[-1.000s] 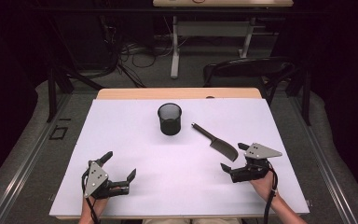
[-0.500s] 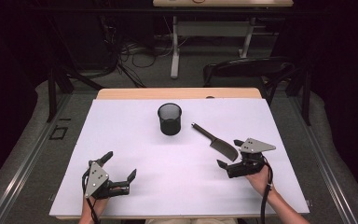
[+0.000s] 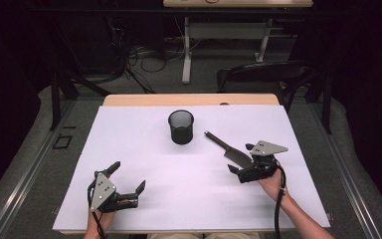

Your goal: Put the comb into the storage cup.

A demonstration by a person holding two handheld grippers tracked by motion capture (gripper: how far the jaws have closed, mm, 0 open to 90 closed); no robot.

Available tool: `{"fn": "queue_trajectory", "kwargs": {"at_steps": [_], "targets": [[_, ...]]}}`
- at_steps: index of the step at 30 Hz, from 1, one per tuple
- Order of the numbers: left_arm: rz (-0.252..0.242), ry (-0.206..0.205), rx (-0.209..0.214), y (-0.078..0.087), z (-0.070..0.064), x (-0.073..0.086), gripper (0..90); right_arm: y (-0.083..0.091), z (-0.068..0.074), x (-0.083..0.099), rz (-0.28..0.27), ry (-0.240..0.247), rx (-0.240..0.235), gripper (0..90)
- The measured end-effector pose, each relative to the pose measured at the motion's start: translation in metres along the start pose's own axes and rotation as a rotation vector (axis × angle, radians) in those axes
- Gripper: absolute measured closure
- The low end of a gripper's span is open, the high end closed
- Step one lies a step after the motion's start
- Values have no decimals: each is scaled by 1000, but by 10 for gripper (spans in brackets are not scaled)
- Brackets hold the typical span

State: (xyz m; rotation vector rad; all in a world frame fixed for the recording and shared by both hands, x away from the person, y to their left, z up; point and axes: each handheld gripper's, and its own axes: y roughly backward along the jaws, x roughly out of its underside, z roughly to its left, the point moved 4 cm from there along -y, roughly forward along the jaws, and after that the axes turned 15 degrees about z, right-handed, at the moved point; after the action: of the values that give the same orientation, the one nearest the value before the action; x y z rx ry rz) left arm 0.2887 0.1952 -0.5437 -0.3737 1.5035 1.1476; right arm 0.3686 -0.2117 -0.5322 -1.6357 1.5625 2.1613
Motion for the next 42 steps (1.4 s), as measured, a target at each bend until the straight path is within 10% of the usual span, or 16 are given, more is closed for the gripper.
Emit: {"fn": "queue_trajectory", "kwargs": {"at_steps": [42], "targets": [[-2,-5,-10,1,1,0,3,-43,-32,-47,92,-47,-3,0]]}}
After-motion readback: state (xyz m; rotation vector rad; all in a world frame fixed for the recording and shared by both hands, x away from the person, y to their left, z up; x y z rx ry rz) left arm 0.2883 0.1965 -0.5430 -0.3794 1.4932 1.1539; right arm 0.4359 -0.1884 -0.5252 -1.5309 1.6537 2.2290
